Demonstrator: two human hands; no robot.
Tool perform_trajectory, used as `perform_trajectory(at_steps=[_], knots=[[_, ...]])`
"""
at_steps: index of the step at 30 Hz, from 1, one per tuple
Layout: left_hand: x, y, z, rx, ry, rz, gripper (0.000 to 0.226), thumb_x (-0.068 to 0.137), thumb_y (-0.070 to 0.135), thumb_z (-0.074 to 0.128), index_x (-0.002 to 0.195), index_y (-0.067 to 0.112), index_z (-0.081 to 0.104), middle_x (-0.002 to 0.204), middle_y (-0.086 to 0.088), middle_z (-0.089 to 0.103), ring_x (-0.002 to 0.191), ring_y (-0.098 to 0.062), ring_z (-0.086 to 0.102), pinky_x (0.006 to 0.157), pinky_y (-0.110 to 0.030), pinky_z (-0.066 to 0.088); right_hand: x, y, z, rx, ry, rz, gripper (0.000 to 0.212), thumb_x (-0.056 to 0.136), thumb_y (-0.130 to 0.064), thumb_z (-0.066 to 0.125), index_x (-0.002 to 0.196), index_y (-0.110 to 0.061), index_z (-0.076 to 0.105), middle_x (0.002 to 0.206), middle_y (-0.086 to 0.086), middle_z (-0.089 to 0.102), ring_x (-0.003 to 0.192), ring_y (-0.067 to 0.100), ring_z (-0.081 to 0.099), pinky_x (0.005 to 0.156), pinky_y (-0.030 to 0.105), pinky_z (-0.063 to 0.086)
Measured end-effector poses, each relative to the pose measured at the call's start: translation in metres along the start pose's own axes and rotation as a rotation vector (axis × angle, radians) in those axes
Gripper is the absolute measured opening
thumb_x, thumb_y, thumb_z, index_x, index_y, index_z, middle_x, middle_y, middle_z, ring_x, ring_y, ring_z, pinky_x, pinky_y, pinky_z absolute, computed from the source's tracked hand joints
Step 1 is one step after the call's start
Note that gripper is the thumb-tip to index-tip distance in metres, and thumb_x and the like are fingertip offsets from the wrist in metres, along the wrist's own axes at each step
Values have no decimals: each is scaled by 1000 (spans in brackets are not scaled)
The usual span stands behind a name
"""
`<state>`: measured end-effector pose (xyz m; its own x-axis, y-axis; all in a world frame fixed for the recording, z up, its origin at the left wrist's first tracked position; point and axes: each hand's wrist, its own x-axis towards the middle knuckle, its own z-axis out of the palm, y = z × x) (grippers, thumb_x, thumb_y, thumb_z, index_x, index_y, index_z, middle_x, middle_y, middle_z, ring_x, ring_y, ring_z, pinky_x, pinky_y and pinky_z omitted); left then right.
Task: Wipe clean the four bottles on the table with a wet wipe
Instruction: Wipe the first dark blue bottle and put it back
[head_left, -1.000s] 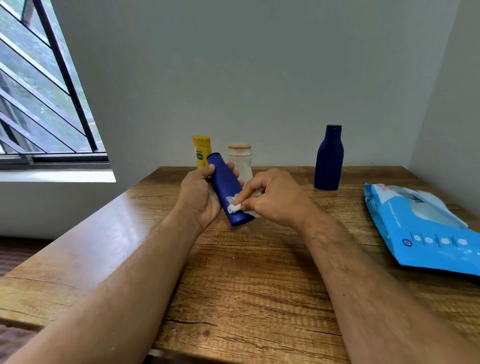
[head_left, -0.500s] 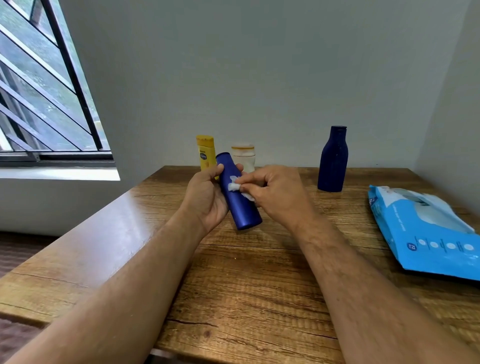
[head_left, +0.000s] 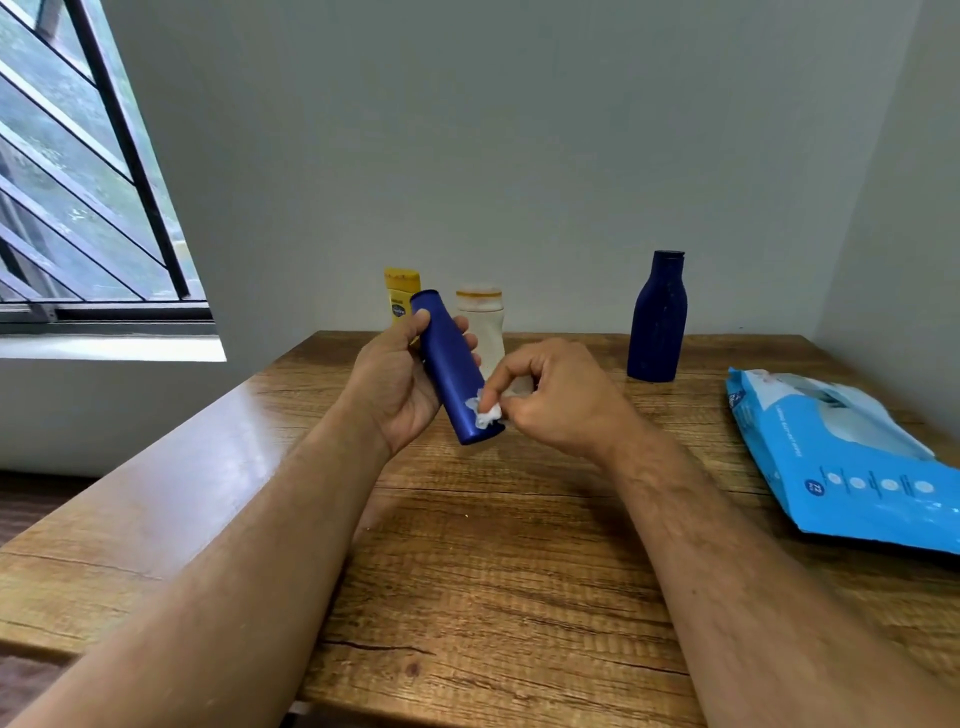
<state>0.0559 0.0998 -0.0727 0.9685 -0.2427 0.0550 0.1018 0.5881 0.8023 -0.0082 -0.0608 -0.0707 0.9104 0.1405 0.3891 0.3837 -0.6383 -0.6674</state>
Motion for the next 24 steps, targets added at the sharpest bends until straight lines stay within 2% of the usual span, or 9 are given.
perform_trajectory(at_steps=[3,5,8,11,14,16,20,24], knots=[[-1,-1,1,4,17,16,39,104,24,51,137,4,48,119,-16,68,107,-27,68,89,-42,58,2,2,-1,-30,45,-3,22,81,-8,71,76,-29,77,86,-19,66,76,-5,59,60,8,44],[-2,-3,4,6,10,17,37,103,22,52,135,4,50,117,-18,66,105,-27,66,90,-43,58,4,1,0,25,124,-26,21,84,-10,72,80,-30,77,88,-17,67,76,-9,59,58,4,44],[-6,-9,6,-1,-31,-30,31,101,19,56,128,3,55,114,-19,67,107,-29,67,95,-47,56,8,0,4,87,209,-30,18,88,-16,71,96,-31,76,98,-16,66,85,-5,61,68,6,49],[-8,-15,8,5,-68,-76,16,99,16,59,108,3,64,104,-18,72,98,-26,72,91,-43,59,10,0,3,144,275,-17,19,89,-22,72,105,-30,75,103,-13,69,94,2,63,83,18,55],[-6,-14,9,35,-65,-76,12,98,16,62,96,6,69,96,-14,73,89,-23,73,86,-40,59,10,-2,0,179,254,-1,16,89,-21,72,101,-29,77,100,-11,71,93,3,65,80,17,55],[-6,-10,9,67,-42,-75,19,96,19,64,107,3,67,100,-15,72,96,-26,71,85,-42,60,8,-3,-2,205,209,21,14,86,-19,75,96,-27,79,95,-13,72,88,-3,65,71,11,52],[-2,0,2,80,102,-14,43,94,25,66,130,3,57,108,-14,68,97,-24,68,72,-38,62,4,-2,-3,153,87,21,12,82,-12,77,89,-21,81,82,-15,70,68,-18,56,55,1,41],[1,5,-6,87,228,33,43,94,25,67,130,5,53,118,-15,64,106,-28,65,74,-41,62,6,0,1,50,4,56,14,81,-12,77,82,-25,80,86,-17,71,80,-11,58,57,0,41]])
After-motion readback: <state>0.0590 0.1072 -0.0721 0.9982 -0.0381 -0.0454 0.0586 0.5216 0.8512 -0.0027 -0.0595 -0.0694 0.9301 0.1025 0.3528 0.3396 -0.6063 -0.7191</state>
